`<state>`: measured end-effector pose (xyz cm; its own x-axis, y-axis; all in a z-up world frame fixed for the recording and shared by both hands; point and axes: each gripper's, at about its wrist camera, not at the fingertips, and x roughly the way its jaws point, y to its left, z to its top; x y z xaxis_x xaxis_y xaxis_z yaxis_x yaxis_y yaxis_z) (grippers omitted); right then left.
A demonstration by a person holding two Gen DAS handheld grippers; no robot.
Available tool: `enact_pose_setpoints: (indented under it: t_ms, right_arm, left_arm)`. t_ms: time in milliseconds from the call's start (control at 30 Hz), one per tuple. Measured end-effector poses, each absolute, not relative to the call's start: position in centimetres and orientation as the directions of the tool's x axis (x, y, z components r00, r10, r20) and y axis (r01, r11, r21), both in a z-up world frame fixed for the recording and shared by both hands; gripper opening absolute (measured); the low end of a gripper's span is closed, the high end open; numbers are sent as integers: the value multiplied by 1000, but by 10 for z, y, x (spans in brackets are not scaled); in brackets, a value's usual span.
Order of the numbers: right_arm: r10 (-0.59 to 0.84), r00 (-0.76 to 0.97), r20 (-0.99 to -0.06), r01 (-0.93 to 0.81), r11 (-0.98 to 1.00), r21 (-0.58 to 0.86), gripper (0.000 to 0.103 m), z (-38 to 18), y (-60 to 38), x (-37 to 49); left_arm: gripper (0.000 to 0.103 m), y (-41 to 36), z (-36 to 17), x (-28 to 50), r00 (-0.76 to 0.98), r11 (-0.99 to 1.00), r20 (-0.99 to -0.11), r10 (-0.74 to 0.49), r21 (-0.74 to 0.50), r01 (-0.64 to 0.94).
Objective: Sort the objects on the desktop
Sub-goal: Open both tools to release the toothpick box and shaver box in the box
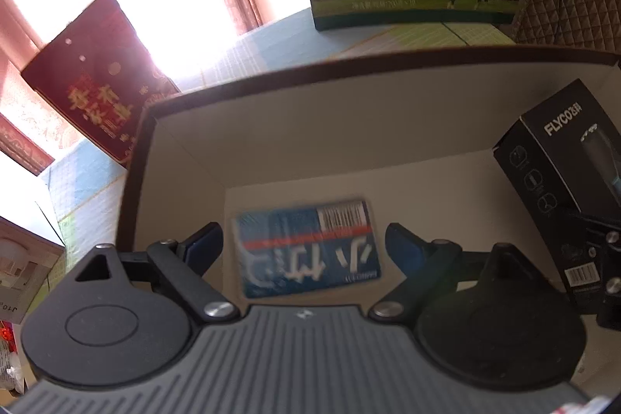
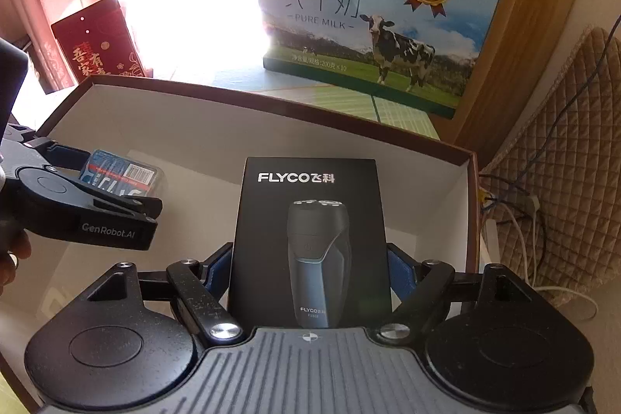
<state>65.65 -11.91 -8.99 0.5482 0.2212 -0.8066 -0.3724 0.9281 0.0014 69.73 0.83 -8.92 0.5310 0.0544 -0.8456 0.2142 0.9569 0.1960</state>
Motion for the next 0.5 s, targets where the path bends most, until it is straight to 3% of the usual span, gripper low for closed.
enact_pose_setpoints:
  t_ms: [500]
  right_arm:
    - [213, 600, -771, -364, 931, -27, 76, -89, -119, 656]
  left_arm:
    - [95, 16, -60, 692, 576, 965, -816, 45, 186, 187]
